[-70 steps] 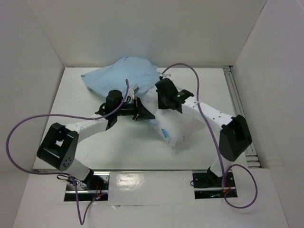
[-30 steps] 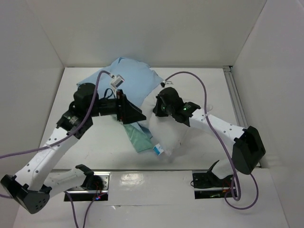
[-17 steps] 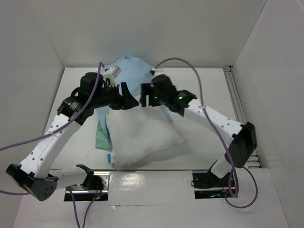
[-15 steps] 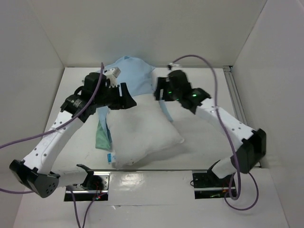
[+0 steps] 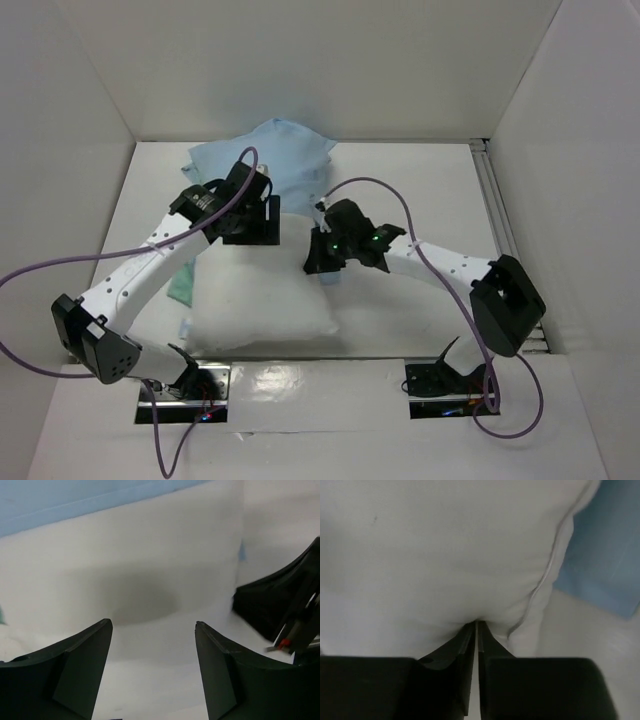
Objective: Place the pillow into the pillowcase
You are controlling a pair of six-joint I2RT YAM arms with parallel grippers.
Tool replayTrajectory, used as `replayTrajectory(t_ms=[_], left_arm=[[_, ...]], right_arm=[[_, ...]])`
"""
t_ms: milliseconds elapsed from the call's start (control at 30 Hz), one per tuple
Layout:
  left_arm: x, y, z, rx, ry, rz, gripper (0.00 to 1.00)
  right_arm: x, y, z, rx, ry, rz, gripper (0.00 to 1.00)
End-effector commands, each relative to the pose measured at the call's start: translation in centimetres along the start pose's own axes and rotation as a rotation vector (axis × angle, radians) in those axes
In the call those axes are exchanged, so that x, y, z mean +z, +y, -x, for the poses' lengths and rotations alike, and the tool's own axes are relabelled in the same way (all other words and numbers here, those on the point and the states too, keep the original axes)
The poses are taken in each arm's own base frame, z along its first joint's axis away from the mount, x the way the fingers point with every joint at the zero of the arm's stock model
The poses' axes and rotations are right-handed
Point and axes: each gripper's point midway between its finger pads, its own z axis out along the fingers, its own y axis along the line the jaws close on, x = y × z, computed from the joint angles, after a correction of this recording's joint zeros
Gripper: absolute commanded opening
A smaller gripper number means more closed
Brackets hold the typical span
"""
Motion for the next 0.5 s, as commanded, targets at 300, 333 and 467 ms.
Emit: replayTrajectory(t_ms=[300,333,467], left_arm=[[1.5,3.9,-5.1,0.046,0.143,0.325,1.00],[1.9,4.0,-5.5,0.067,0.152,0.348,1.00],[4.9,4.5,-7.0,0.105,0.200,0.438,1.00]], right_arm=[[-1.5,-0.7,6.2,-0.035,-0.131,-0.018,0.82],[-1.2,-1.4,6.0,-0.029,-0.124,-0.046,0.83],[0.7,-3.5,5.7,-0.025,-0.111,-0.122,0.85]])
